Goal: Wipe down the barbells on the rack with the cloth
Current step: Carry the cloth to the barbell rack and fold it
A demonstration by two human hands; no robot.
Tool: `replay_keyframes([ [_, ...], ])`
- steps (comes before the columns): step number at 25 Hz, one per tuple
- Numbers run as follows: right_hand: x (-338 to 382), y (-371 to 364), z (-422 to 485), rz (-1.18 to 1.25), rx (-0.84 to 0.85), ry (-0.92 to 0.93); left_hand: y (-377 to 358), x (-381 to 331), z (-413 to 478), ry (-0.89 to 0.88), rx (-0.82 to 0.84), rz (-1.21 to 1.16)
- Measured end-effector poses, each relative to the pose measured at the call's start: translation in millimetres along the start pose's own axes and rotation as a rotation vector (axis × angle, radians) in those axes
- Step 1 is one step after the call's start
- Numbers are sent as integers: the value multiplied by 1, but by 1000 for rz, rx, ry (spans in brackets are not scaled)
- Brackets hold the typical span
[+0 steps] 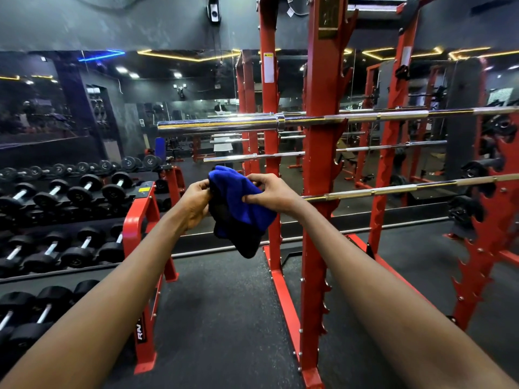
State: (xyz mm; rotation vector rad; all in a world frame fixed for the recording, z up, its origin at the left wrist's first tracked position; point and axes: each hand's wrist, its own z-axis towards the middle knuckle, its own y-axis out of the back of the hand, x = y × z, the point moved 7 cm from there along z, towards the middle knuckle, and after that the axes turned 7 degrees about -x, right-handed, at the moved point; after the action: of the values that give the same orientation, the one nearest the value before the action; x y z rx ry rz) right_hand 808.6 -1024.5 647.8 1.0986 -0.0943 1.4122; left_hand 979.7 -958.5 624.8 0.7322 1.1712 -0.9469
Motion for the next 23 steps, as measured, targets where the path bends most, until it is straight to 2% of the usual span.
replay_keyframes([
  [3,12,17,0,-50,-236,75,6,-1,1,124,154,-176],
  [5,20,16,-5,-117,-323,184,6,-8,-3,217,226,-349],
  [6,25,11,-10,-157,-340,264,5,-12,-3,213,244,-358],
  [10,44,-13,-38,-360,-382,627,-2,-32,-1,83,318,-120],
  [12,43,-16,-48,-288,-334,687,5,-32,7,52,300,-48],
  [15,33,-13,-52,-59,-367,542,15,-31,14,-7,221,-75],
  [17,21,-6,-42,-1,-465,348,16,-33,11,-47,194,-54],
  [18,14,-4,-34,-22,-447,239,16,-33,9,-74,193,-21],
  [20,2,-10,-18,3,-228,32,14,-34,5,-98,202,33],
  [22,-3,-24,-14,202,24,-114,15,-35,4,-96,196,52],
  [23,-5,-29,-14,295,71,-155,16,-36,4,-103,192,52],
])
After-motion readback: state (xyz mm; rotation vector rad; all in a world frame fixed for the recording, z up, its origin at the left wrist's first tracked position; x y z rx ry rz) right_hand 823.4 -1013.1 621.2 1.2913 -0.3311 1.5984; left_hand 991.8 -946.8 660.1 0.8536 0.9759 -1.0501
